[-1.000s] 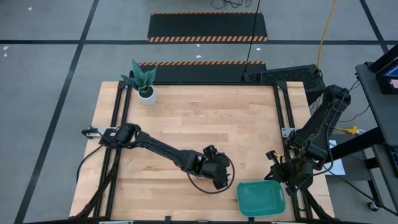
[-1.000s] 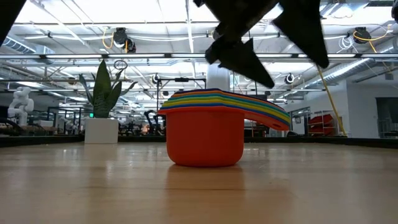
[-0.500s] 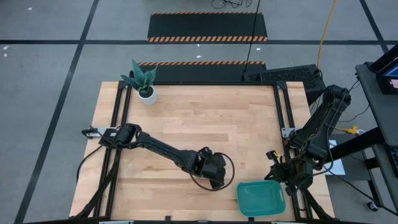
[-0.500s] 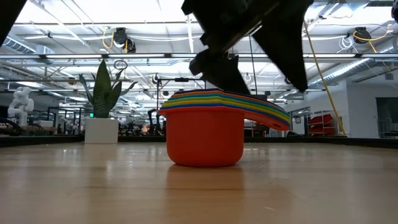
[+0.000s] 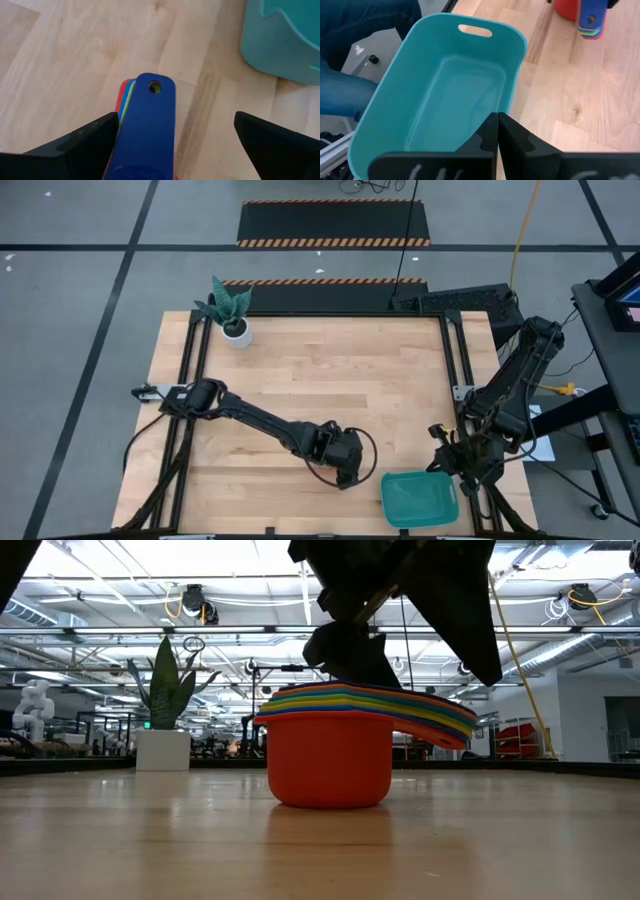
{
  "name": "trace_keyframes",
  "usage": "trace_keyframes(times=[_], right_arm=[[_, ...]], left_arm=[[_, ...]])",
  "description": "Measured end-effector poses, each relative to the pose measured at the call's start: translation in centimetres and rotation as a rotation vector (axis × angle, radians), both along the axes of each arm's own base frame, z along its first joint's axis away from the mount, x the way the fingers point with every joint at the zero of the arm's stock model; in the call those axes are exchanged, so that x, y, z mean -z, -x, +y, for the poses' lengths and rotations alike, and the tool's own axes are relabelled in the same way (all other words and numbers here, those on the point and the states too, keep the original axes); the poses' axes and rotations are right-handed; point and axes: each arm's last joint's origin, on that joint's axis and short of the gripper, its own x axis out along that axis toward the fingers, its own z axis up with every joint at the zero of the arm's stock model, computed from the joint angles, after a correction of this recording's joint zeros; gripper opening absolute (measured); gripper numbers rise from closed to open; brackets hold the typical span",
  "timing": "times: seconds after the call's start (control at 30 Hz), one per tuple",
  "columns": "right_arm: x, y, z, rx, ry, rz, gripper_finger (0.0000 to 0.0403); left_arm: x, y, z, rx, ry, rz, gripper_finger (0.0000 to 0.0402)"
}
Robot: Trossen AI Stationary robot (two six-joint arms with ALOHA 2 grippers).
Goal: Nest measuring cups in basket
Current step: Put the nested measuring cups into the green bin
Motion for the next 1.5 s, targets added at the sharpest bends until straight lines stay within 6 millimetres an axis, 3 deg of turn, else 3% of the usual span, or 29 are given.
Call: trace_keyframes(times=[0.37,0.57,0.9,1.2,1.33,1.5], right_arm=[[-0.1,-0.1,0.1,-0.001,-0.012,-0.008,0.0002],[-0.2,-0.1,0.2,-0.021,-0.016,-0.029,0.0002],[-0.3,-0.2,0.3,-0.025,-0.018,-0.034,0.0002],[-0.3,-0.2,0.3,-0.025,-0.019,-0.035,0.0002],[-0.3,-0.2,0.3,-0.03,-0.013,-0.038,0.0002],[-0.3,-0.2,0.3,-0.04,-0.008,-0.044,0.0002]], left_arm=[[-0.2,0.9,-3.2,0.12,-0.023,-0.034,0.0399],[-0.4,1.3,-4.6,0.229,-0.158,-0.077,0.0399],[-0.3,1.2,-4.3,0.372,-0.249,-0.07,0.0399],[1.8,0.5,-3.6,0.391,-0.346,-0.032,0.0399],[1.5,0.5,-3.4,0.379,-0.338,-0.033,0.0394],[2.2,0.2,-2.3,0.377,-0.235,0.023,0.0357]])
